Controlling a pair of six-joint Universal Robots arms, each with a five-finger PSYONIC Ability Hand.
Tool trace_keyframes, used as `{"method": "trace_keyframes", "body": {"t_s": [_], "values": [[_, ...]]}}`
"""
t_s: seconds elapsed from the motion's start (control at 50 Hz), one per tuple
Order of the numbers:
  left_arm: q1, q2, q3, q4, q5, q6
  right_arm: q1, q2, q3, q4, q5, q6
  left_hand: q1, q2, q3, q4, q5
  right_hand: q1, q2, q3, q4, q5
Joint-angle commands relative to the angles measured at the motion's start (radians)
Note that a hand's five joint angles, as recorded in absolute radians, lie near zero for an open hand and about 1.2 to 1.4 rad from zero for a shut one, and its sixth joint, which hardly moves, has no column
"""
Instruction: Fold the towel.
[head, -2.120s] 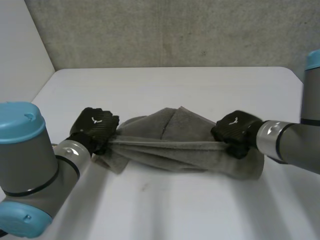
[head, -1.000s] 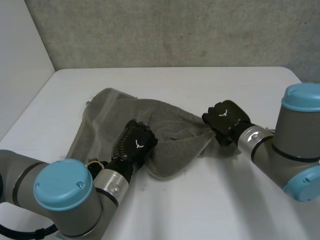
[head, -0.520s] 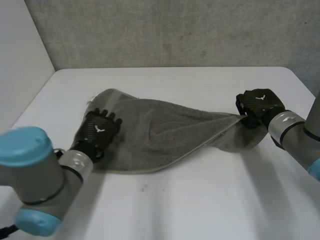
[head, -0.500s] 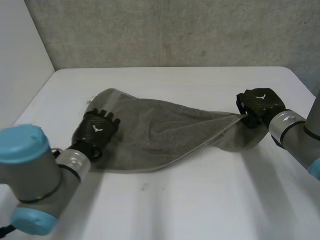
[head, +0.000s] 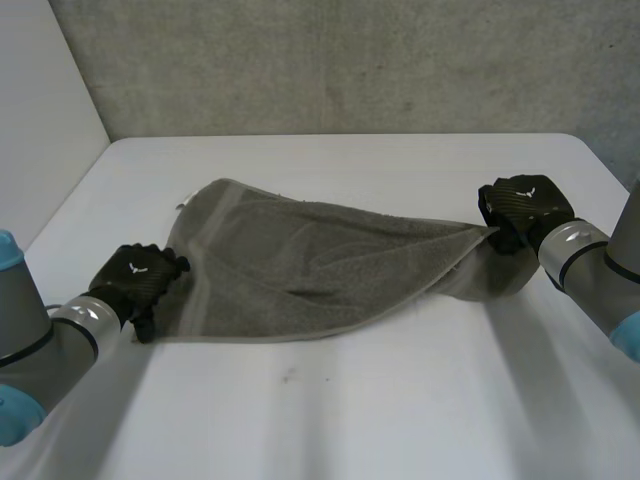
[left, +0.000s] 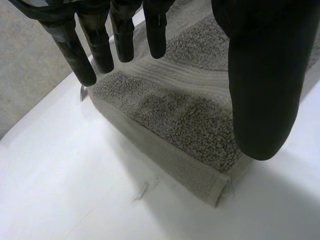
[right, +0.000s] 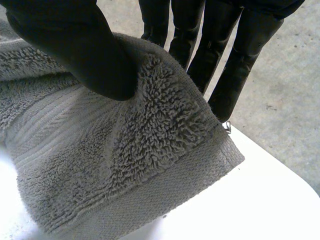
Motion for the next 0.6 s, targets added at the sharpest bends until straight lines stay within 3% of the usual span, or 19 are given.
{"method": "trace_keyframes", "body": {"t_s": [0.02, 0.36, 0.6], "values": [[-0.003, -0.042, 0.007, 0.034, -0.004, 0.008, 0.0, 0.0, 0.008, -0.002, 0.0, -0.001, 0.044, 0.044, 0.045, 0.045, 0.046, 0.444, 0.236, 0.21, 0.206, 0.238], [-0.003, -0.093, 0.02, 0.046, -0.001, 0.062, 0.0, 0.008, 0.01, -0.003, 0.0, -0.003, 0.047, 0.047, 0.048, 0.048, 0.049, 0.444, 0.236, 0.21, 0.206, 0.238], [-0.005, -0.133, 0.083, 0.127, -0.004, 0.063, 0.0, 0.014, 0.008, -0.003, -0.002, -0.003, 0.094, 0.094, 0.095, 0.095, 0.096, 0.444, 0.236, 0.21, 0.206, 0.238]]}}
